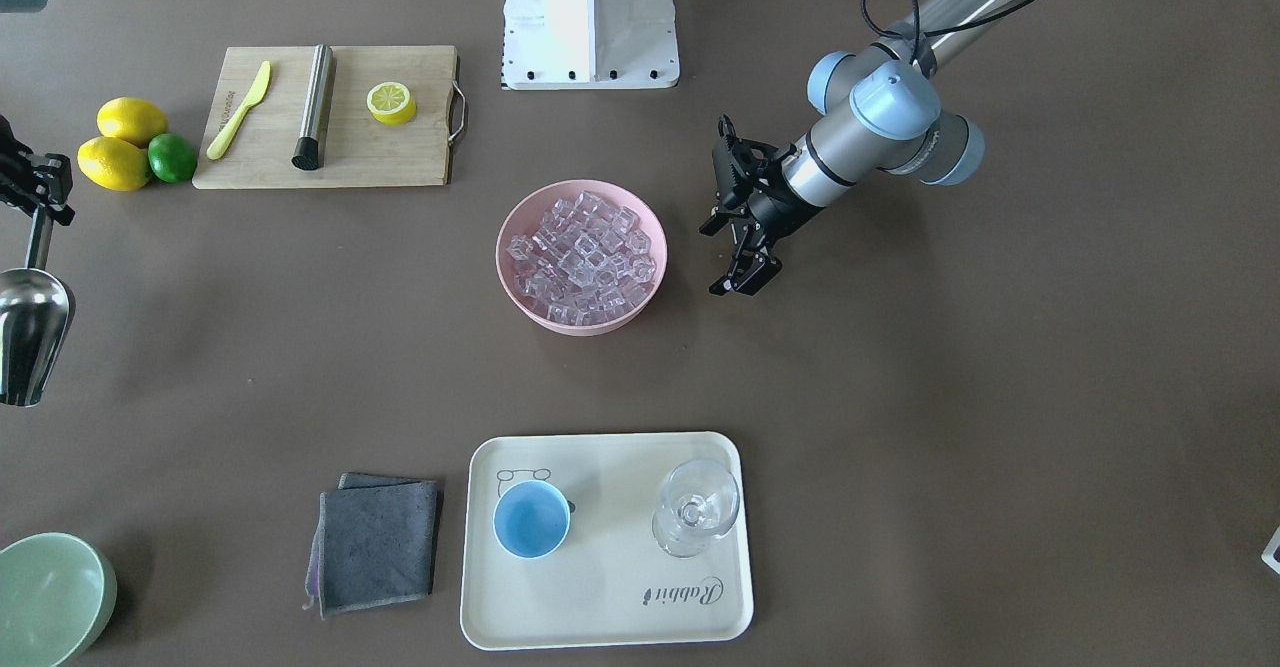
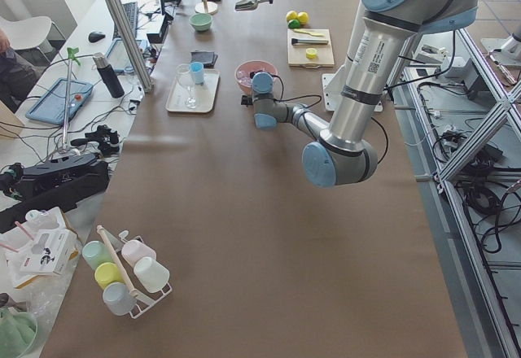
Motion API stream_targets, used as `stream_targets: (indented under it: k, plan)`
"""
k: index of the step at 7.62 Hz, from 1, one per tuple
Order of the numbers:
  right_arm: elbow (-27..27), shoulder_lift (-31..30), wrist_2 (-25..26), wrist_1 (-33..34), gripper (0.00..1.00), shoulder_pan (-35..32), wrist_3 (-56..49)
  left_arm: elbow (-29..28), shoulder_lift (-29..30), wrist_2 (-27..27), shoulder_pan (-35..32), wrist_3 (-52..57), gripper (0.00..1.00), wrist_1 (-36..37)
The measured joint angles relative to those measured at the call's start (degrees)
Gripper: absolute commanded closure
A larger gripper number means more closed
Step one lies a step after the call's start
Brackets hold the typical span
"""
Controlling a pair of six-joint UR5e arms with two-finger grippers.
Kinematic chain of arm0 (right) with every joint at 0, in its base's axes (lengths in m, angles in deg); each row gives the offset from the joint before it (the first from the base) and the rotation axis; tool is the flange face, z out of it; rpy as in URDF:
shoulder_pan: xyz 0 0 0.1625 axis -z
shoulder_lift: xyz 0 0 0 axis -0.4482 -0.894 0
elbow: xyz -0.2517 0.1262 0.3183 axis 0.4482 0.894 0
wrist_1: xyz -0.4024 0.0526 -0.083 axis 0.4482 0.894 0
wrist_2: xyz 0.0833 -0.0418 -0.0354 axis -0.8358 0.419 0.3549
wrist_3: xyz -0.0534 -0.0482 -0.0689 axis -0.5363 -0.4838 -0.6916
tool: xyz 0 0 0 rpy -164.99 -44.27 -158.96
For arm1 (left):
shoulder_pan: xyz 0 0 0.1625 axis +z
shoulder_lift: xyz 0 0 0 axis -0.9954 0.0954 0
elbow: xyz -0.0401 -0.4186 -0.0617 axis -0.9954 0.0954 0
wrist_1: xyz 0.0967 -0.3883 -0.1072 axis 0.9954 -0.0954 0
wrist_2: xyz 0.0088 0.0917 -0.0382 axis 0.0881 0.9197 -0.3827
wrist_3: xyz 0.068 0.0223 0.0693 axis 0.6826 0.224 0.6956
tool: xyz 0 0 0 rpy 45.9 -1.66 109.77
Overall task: Put ice in cup with scoop
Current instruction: 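Hold the bowl rim with left gripper while right gripper lifts the scoop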
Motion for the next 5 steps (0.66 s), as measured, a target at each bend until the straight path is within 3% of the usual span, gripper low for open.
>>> stream_targets:
  k: [3, 5]
  plan:
    - [-3.5, 11.1, -2.2, 19.0, 1.00, -6.8, -24.2, -0.1, 2.3, -0.2, -0.1, -3.1, 0.01, 3.7]
    - [-4.2, 18.6, -3.5, 26.4, 1.00, -8.2, -29.6, -0.1, 2.9, -0.3, -0.1, -3.1, 0.01, 4.6]
